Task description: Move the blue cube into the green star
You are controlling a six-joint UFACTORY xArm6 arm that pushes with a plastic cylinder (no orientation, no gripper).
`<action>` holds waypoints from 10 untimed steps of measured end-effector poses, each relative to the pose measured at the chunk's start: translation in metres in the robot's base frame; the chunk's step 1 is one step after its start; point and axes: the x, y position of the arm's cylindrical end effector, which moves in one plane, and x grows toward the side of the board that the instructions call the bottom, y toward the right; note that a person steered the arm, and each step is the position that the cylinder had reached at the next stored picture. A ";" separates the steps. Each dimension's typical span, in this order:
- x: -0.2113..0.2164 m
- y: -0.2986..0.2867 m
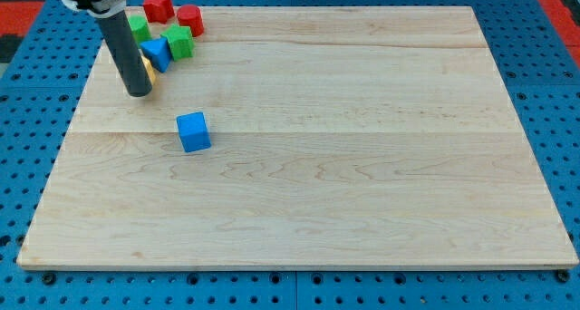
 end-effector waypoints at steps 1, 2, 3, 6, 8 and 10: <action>0.004 0.089; 0.071 0.110; 0.127 0.082; 0.152 0.050; 0.131 0.060; 0.073 0.048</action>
